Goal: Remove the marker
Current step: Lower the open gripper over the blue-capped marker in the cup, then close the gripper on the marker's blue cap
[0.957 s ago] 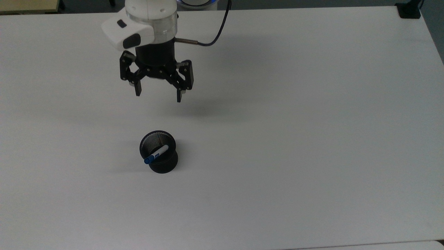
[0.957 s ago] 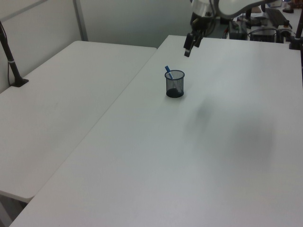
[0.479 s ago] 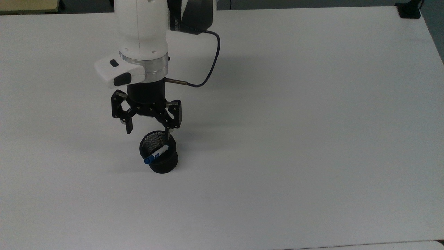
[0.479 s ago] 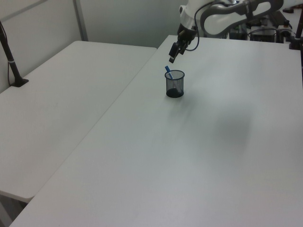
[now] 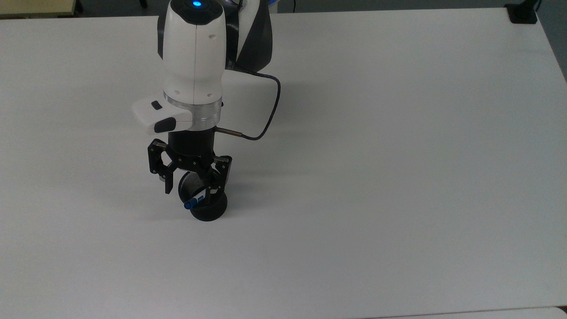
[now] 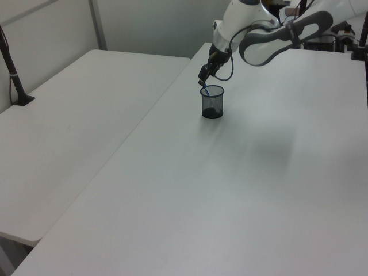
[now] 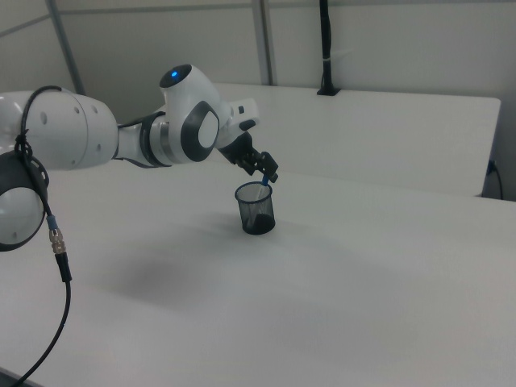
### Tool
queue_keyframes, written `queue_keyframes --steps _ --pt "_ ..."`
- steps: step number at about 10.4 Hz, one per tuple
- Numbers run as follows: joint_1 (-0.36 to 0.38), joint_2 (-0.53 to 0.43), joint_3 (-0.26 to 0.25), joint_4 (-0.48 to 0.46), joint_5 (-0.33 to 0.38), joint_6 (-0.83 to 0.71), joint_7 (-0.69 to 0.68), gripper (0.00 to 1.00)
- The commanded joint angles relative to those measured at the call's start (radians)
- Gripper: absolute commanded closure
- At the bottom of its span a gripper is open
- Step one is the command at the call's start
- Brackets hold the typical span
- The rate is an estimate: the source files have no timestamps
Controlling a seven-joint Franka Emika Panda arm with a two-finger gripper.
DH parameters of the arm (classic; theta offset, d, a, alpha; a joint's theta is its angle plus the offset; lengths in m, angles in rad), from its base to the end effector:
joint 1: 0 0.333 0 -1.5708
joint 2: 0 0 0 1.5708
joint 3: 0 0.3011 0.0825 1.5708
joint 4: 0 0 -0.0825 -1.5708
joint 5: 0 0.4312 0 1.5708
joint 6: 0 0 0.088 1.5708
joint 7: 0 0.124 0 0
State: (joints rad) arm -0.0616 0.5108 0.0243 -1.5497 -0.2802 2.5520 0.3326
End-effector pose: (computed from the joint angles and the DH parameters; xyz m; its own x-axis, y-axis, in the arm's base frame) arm 0.7739 -0.0304 0.3575 0.8565 -0.1371 0.4977 -0.1996 -0.9771 0.0742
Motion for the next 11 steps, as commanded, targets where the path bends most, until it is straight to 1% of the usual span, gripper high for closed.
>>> queue_keyframes --steps 1,2,4,6,7,9,11 --pt "0.006 0.031 -0.018 0.016 -0.034 0.053 0.068 0.34" --pt "0.006 0.034 -0.018 0.017 -0.034 0.057 0.078 0.43" --pt "0.008 0.034 -0.018 0.017 -0.033 0.059 0.085 0.53" --pt "0.008 0.035 -0.018 0.016 -0.033 0.059 0.085 0.69" --pt "0.008 0.034 -0.017 0.016 -0.033 0.059 0.085 0.74" --pt "0.008 0.034 -0.018 0.016 -0.033 0.071 0.085 0.84" --pt "0.009 0.032 -0.018 0.016 -0.033 0.074 0.085 0.86"
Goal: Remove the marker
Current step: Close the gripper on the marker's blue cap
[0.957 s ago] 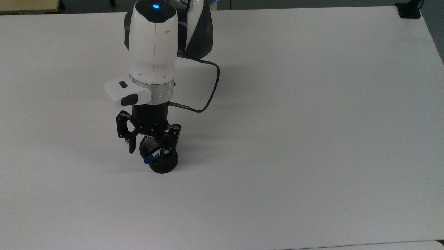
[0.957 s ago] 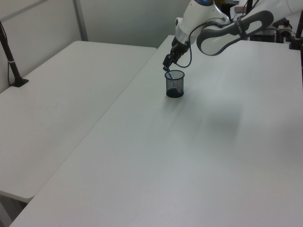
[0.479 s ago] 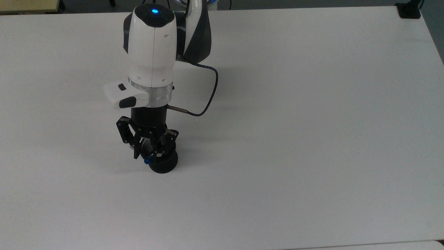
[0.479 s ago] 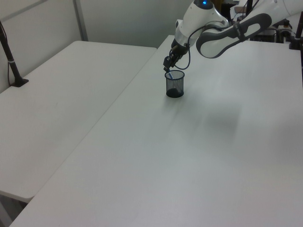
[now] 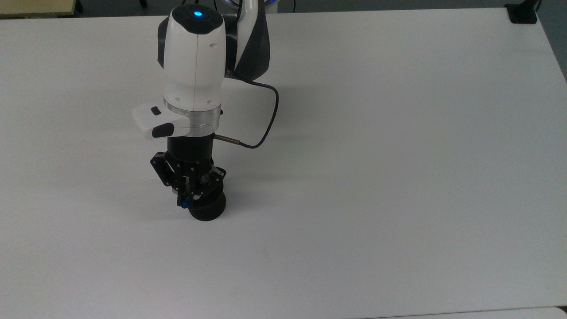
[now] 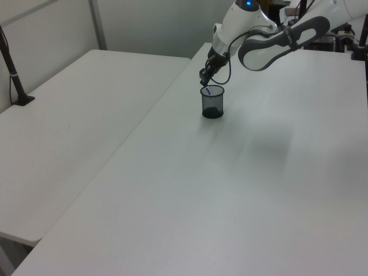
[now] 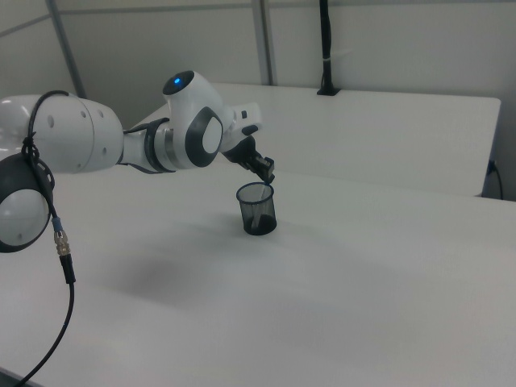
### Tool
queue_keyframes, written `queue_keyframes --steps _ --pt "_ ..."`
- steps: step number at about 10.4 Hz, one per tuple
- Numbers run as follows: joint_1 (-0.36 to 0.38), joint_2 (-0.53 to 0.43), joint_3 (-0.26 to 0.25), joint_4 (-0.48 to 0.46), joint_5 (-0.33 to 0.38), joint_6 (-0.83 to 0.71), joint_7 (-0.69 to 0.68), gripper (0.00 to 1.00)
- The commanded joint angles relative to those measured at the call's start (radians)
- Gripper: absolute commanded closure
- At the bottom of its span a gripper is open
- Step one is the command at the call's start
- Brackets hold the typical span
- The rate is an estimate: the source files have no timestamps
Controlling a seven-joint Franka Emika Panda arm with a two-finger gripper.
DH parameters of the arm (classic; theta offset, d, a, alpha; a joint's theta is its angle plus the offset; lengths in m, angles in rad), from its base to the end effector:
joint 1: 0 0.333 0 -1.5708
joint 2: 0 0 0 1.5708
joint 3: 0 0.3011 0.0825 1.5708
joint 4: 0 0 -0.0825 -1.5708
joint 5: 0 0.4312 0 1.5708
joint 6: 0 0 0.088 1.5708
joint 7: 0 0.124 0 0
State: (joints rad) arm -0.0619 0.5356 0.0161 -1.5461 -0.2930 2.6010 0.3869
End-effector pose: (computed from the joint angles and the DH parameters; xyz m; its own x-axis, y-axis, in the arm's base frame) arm 0.7780 -0.0342 0.3466 0.8332 -0.1764 0.5241 -0.2369 -0.9702 0.0500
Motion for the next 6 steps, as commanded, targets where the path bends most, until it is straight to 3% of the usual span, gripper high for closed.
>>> queue_keyframes --steps 1,6 --pt "0.010 0.003 -0.010 0.012 -0.018 0.025 0.030 0.86" --pt "0.005 -0.127 -0.010 0.012 -0.022 0.014 0.015 0.86"
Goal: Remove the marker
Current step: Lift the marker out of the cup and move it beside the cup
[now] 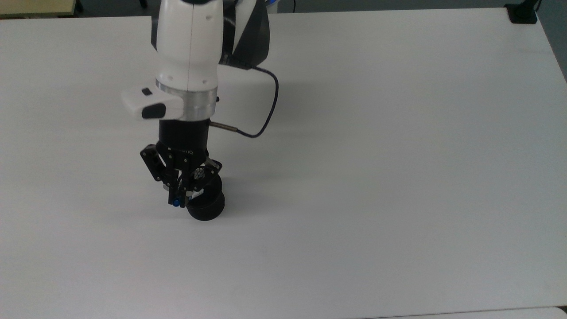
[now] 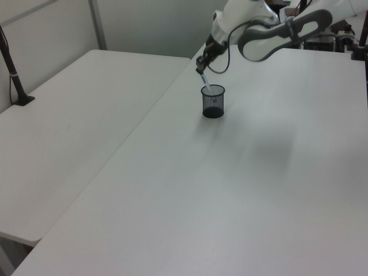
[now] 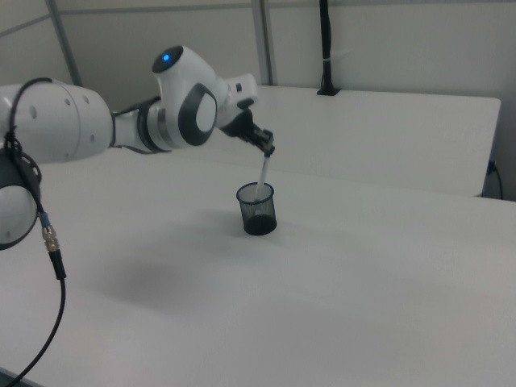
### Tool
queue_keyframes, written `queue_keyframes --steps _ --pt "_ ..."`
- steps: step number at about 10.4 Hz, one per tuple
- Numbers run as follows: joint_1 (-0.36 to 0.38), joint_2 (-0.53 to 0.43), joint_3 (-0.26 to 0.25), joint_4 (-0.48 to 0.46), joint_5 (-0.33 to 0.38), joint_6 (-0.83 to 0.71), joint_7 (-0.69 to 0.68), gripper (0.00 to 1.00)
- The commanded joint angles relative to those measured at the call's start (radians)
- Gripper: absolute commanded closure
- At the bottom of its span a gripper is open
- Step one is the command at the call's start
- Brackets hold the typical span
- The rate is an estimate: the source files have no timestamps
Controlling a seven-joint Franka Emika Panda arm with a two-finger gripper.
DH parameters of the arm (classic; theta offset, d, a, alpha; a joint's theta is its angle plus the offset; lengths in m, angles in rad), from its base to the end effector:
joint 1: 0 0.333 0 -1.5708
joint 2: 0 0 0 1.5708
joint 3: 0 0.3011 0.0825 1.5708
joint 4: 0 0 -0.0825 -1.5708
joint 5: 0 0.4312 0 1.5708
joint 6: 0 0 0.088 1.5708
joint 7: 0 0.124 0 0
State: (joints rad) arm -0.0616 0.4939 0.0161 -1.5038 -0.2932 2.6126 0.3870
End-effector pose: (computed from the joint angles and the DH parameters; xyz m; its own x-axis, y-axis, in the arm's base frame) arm 0.7845 -0.0339 0.4046 0.7801 -0.1720 0.6015 -0.2380 -0.9708 0.0311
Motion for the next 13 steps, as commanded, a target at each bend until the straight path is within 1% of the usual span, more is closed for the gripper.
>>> queue_keyframes --steps 1,4,5,6,8,9,10,12,13 --pt "0.005 -0.109 -0.010 -0.032 -0.020 -0.006 0.007 0.86" --pt "0.026 -0.149 0.007 -0.029 0.002 -0.121 0.009 0.86" --pt "0.035 -0.149 0.021 -0.029 0.021 -0.173 0.007 0.86" --pt "0.034 -0.147 0.050 -0.029 0.029 -0.218 0.007 0.86" --pt "0.049 -0.140 0.079 -0.036 0.032 -0.287 0.007 0.86" --pt "0.087 -0.132 0.076 -0.041 0.045 -0.296 0.007 0.85" --pt "0.110 -0.120 0.071 -0.045 0.055 -0.307 0.007 0.85" --pt "0.156 -0.065 0.067 -0.045 0.054 -0.331 0.012 0.85" --pt "0.164 -0.037 0.067 -0.044 0.055 -0.333 0.016 0.85"
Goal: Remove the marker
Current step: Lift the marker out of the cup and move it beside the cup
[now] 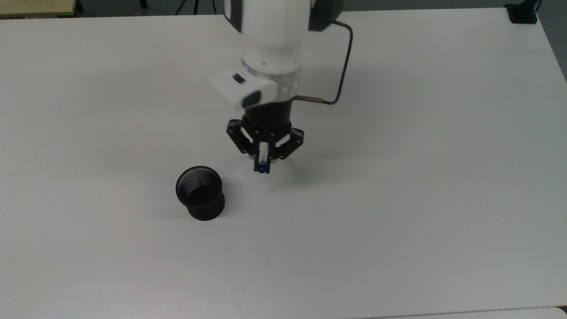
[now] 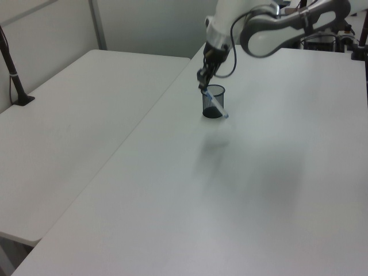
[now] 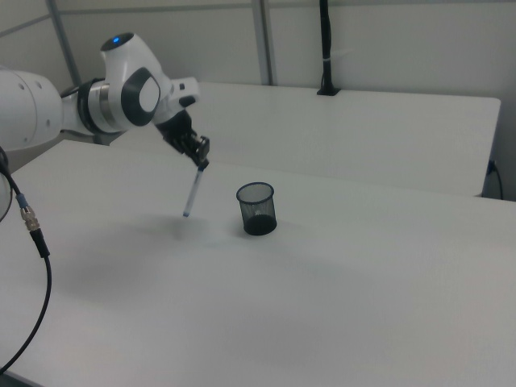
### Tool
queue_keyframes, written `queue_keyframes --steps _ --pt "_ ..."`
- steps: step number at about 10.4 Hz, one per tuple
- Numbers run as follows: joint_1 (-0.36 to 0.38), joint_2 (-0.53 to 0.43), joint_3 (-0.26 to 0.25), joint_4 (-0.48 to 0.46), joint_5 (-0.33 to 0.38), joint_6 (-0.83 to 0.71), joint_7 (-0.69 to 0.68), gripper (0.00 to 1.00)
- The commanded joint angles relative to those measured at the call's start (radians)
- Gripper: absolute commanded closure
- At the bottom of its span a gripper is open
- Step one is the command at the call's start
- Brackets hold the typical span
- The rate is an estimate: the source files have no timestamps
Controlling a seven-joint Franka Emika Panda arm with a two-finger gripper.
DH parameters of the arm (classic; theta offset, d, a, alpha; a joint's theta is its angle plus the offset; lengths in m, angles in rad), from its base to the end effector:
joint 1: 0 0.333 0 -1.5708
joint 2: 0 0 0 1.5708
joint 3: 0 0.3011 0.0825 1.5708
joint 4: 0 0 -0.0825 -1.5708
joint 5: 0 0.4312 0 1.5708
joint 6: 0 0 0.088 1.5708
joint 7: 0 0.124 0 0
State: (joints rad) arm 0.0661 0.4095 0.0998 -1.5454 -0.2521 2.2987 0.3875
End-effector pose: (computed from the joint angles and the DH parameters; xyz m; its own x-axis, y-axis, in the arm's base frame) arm 0.7436 0.1067 0.4062 0.9235 -0.0833 0.3743 -0.1120 -0.9922 0.0555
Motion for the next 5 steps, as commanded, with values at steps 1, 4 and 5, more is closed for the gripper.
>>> queue_keyframes --steps 1,4,5 --pt "0.044 0.066 -0.015 -0.002 0.014 -0.019 0.016 0.83" --pt "0.054 0.110 -0.017 0.002 0.008 -0.010 0.016 0.55" --pt "0.054 0.109 -0.017 0.002 0.007 -0.012 0.014 0.34"
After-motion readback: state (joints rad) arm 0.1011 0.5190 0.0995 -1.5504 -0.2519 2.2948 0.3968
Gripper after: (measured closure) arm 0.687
